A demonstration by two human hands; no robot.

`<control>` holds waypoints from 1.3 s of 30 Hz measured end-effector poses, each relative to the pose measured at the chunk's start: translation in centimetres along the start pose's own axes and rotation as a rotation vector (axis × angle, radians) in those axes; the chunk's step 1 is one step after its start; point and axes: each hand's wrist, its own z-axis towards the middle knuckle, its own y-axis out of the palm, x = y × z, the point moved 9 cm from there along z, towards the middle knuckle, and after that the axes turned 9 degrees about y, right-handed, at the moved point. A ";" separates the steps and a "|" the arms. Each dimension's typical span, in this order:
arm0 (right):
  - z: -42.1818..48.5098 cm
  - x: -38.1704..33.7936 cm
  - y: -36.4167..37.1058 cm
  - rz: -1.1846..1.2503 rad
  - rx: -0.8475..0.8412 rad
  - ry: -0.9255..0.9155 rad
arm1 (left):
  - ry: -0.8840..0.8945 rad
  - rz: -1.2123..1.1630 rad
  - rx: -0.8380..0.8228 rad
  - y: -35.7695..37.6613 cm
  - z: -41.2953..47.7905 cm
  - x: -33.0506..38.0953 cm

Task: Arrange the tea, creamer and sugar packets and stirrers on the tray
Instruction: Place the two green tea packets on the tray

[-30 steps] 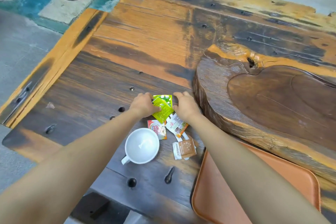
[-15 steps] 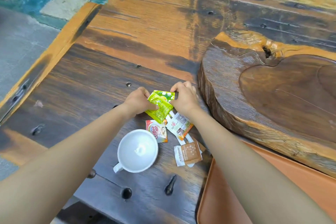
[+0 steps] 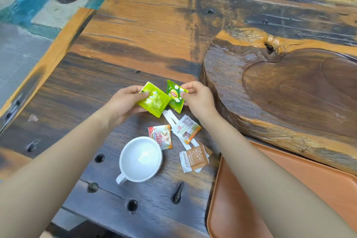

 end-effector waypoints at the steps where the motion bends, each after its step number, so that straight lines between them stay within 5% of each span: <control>1: -0.5 -0.7 -1.2 0.023 0.025 -0.018 | 0.014 -0.030 0.011 0.0 -0.1 0.6; 6: -4.7 -2.9 -9.2 0.138 0.129 -0.090 | 0.086 -0.146 0.056 0.7 -0.4 3.4; 14: -12.3 6.1 -15.7 0.220 0.064 0.168 | 0.057 -0.190 -0.009 7.2 -2.4 3.9; 18: -13.1 10.9 -15.5 -0.013 0.139 0.261 | 0.044 -0.191 -0.045 10.0 -4.8 2.8; 22: -14.4 11.1 -16.6 -0.623 0.368 0.148 | -0.022 -0.190 -0.039 10.7 -7.4 0.5; 24: -15.6 10.0 -16.5 -0.742 0.459 0.061 | -0.061 -0.202 -0.019 10.5 -8.4 -0.7; 30: -16.6 11.2 -10.9 -0.906 0.132 -0.152 | -0.114 -0.200 -0.021 11.3 -9.7 -2.0; 39: -15.5 11.4 -11.7 -0.906 0.064 -0.257 | -0.082 -0.195 -0.055 13.4 -8.7 -1.1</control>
